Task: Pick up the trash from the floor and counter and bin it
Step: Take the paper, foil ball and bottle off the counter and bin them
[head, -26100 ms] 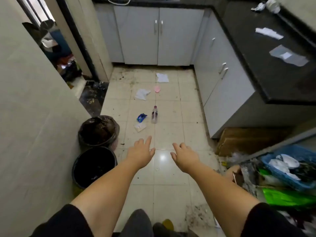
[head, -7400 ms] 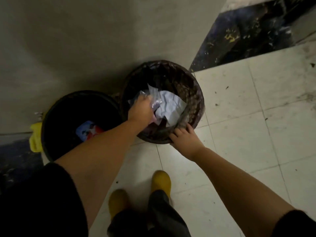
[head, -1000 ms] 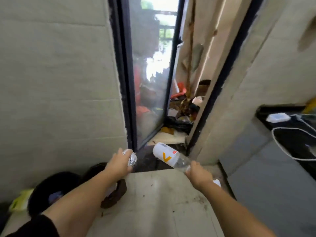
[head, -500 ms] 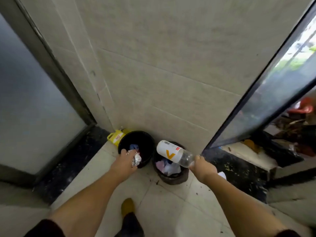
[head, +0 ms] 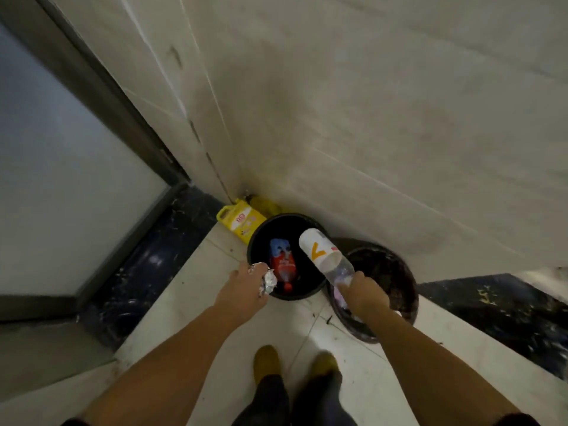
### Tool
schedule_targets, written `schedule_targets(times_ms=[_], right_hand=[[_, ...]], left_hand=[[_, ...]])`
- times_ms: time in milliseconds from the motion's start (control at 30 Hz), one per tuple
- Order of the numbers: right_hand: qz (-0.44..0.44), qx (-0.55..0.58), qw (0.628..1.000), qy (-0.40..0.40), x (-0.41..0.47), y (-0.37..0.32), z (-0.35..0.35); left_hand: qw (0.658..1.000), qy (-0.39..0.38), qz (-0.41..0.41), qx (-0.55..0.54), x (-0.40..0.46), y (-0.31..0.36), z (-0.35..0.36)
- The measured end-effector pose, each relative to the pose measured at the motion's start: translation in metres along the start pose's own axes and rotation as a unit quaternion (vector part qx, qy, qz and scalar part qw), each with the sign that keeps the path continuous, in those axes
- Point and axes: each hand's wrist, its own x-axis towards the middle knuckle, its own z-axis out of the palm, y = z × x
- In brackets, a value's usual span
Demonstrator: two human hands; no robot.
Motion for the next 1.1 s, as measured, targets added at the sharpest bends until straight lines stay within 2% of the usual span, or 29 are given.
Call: schedule_targets(times_ms=[100,167,300,433,567,667,800,933,1033,1100], right_hand=[[0.024,0.054,0.997,-0.044,0.072,-0.031,0.04],[0.057,0.116,0.991,-0.043,0.121,-0.047,0.071],[0.085,0.112,0.988,-0.06,0.205,-0.062,0.134],[0.114,0.069,0.987,-0.09,0.247,-0.063,0.172],[0.084,0.083,0.987,-0.111,0.25,-0.053,0.176],[0.083,0.13,0.985,-0.076,0.222,-0.042,0.149],[0.0,0.069,0.998,-0.003,0.175,0.009,0.107],[0.055,0.059,0.996,0.025,0.16,0.09,0.077],[0.084,0.101,0.991,0.015,0.173,0.15,0.079],[0.102,0.109,0.987,0.052,0.189,0.178,0.095]], left_hand=[[1.0,-0.026,0.013,-0.011,0.058,-0.018,0.041],[0.999,-0.026,0.013,-0.03,0.091,-0.034,0.07],[0.998,-0.038,0.002,-0.046,0.136,-0.069,0.121],[0.998,-0.053,-0.011,-0.043,0.153,-0.091,0.146],[0.997,-0.073,-0.01,-0.02,0.148,-0.09,0.147],[0.997,-0.082,0.001,0.005,0.143,-0.067,0.13],[0.994,-0.094,0.042,0.034,0.146,-0.006,0.11],[0.987,-0.111,0.1,0.064,0.16,0.073,0.124],[0.976,-0.149,0.152,0.041,0.177,0.129,0.165],[0.972,-0.158,0.171,0.037,0.194,0.152,0.206]])
